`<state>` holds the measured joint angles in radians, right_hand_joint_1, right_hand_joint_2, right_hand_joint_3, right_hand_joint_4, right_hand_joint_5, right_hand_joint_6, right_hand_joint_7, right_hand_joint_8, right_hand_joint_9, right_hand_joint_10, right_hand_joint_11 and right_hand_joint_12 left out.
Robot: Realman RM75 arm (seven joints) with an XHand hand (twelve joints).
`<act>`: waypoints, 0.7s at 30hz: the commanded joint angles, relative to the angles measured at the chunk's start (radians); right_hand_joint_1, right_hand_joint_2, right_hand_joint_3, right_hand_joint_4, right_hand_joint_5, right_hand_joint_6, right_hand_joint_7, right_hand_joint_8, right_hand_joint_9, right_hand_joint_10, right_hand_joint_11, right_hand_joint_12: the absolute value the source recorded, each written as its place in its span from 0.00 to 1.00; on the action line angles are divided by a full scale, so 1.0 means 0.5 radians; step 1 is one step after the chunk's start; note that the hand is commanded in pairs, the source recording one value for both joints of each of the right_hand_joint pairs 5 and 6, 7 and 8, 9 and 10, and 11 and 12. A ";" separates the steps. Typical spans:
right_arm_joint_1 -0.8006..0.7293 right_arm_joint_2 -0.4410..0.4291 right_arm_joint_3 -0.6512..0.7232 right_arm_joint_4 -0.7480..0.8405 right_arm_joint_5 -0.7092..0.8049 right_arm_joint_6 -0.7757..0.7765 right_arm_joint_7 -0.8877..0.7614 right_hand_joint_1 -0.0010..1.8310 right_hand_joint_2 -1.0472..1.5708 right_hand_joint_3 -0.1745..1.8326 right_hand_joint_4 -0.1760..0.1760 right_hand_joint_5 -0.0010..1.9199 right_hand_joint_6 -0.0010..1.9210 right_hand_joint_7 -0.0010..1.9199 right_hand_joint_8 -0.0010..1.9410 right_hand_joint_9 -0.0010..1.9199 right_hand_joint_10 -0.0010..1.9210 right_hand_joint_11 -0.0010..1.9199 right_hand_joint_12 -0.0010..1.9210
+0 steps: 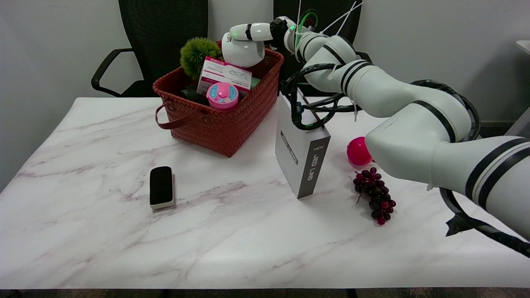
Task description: Place the potted plant into the brown storage basket.
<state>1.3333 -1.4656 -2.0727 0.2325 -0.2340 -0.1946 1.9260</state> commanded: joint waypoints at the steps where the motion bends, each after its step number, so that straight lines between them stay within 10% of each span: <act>1: -0.003 -0.002 0.032 0.020 0.002 0.030 0.007 0.65 0.68 0.54 0.50 0.43 0.43 0.55 0.54 0.15 0.15 0.04 0.04; 13: -0.017 0.012 0.143 0.020 0.002 0.082 0.000 0.64 0.63 0.56 0.50 0.39 0.39 0.50 0.50 0.14 0.14 0.01 0.01; 17: -0.017 0.023 0.143 0.026 0.002 0.105 -0.005 0.64 0.54 0.62 0.50 0.30 0.30 0.19 0.19 0.05 0.05 0.00 0.00; 21: -0.020 0.023 0.143 0.028 0.002 0.120 -0.010 0.63 0.50 0.58 0.50 0.20 0.20 0.08 0.08 0.01 0.01 0.00 0.00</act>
<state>1.3285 -1.4613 -2.0266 0.2414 -0.2333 -0.1651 1.9277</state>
